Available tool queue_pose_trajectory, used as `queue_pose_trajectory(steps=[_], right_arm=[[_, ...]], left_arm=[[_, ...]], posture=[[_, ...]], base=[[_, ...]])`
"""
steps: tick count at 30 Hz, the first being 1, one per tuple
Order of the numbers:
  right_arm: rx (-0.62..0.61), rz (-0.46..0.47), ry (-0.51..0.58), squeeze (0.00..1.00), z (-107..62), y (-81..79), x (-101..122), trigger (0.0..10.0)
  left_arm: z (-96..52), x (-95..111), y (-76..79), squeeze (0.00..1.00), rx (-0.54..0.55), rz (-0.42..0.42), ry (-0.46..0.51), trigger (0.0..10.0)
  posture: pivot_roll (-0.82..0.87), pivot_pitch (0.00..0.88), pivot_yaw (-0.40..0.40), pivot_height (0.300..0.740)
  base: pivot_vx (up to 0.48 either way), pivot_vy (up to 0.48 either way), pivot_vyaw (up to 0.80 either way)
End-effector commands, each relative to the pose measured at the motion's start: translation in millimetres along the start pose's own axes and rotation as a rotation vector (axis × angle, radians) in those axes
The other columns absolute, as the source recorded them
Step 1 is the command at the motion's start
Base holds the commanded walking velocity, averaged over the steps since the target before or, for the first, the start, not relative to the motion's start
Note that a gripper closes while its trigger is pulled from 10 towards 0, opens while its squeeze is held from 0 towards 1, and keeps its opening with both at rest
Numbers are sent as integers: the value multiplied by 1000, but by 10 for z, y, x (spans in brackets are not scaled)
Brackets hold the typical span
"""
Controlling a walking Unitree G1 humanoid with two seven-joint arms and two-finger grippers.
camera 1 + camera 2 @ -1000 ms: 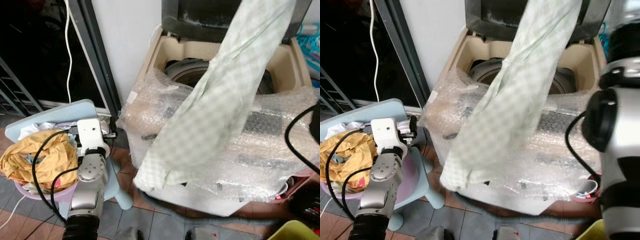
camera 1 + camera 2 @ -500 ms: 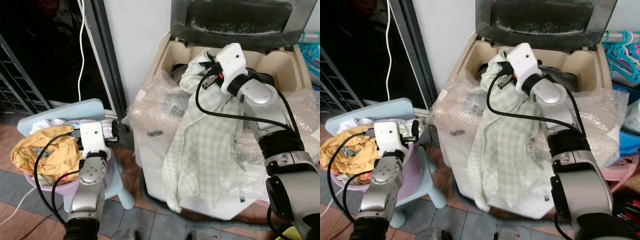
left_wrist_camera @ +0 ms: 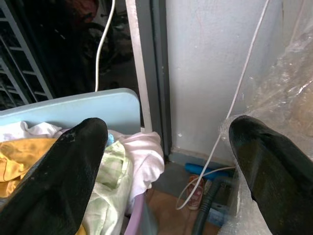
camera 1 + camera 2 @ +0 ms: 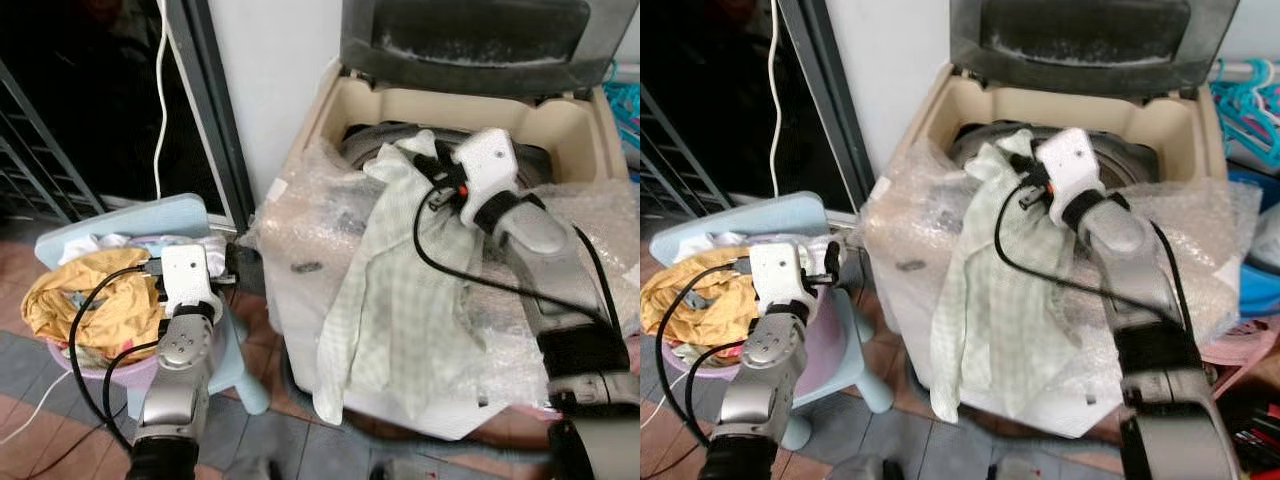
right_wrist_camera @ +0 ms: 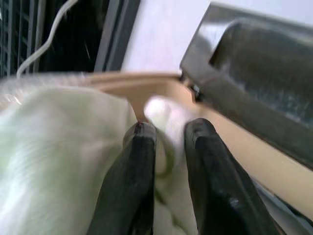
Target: Clothes washing
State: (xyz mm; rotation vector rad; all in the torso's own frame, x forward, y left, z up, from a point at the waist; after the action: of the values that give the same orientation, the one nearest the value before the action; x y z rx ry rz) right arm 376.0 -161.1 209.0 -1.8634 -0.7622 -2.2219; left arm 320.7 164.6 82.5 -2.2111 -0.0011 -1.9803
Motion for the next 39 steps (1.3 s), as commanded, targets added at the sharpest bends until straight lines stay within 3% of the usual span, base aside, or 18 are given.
queue_pose_trajectory(steps=[1, 6, 10, 11, 12, 15, 18, 22, 23, 24, 26, 27, 34, 39], right_arm=[[-11, 29, 70, 1000, -42, 28, 181, 10000], [-20, 127, 112, 1000, -195, 104, 293, 10000], [214, 151, 50, 1000, -303, -133, 308, 10000], [346, 101, -9, 1000, -404, -305, 232, 10000], [346, 101, -9, 1000, -404, -305, 232, 10000], [535, -16, -136, 1000, -607, -584, -10, 10000], [566, -99, -176, 1000, -653, -678, -145, 10000], [538, -318, -281, 1000, -677, -677, -457, 10000], [510, -339, -289, 1000, -663, -661, -495, 0], [503, -345, -290, 984, -660, -661, -506, 0], [464, -358, -286, 796, -631, -637, -518, 0], [440, -374, -285, 4, -612, -606, -527, 0], [368, -393, -287, 0, -577, -503, -601, 0], [371, -374, -311, 0, -600, -523, -679, 0]], left_arm=[[-9, -3, -43, 0, 4, 4, -5, 10000], [-4, -18, -29, 0, -22, 19, -12, 10000], [-9, -22, -45, 0, -24, 24, -13, 10000], [-15, -27, -52, 0, -24, 25, -14, 10000], [-15, -27, -52, 0, -24, 25, -14, 10000], [-18, -30, -57, 0, -26, 29, -17, 10000], [-23, -29, -67, 0, -23, 30, -16, 10000], [-28, -28, -74, 0, -20, 32, -17, 10000], [-30, -26, -78, 0, -21, 33, -17, 10000], [-31, -26, -79, 0, -21, 33, -18, 10000], [-30, -25, -79, 0, -22, 34, -18, 10000], [-31, -24, -78, 0, -23, 35, -18, 10000], [-43, -30, -79, 0, -21, 33, -21, 10000], [-48, -29, -71, 0, -21, 31, -22, 10000]], posture=[[-73, 22, 79, 740], [-77, 27, 100, 740], [-76, 29, 104, 740], [-75, 29, 104, 740], [-75, 29, 104, 740], [-71, 30, 103, 740], [-68, 31, 102, 740], [-56, 34, 106, 740], [-56, 34, 106, 740], [-56, 34, 106, 740], [-56, 34, 106, 740], [-56, 34, 106, 740], [-54, 38, 98, 740], [-53, 38, 93, 740]], base=[[0, 0, 0], [0, 0, 0], [0, 0, 0], [0, 0, 0], [0, 0, 0], [0, 0, 0], [0, 0, 0], [0, 0, 0], [0, 0, 0], [0, 0, 0], [0, 0, 0], [0, 0, 0], [0, 0, 0], [0, 0, 0]])
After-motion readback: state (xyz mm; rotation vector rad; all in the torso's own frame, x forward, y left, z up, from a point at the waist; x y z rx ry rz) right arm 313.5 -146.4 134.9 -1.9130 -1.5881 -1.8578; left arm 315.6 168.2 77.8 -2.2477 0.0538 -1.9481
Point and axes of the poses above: a point about 5 cm out from each wrist's last joint towards the gripper, its own z axis pointing out of the wrist towards the gripper, its own x axis along the axis of the wrist's last joint, y = z × x, the point moved 4 cm from there along z, pointing out of the wrist towards the gripper, and after that the axes turned 6 degrees about z, right-handed, at the moved point
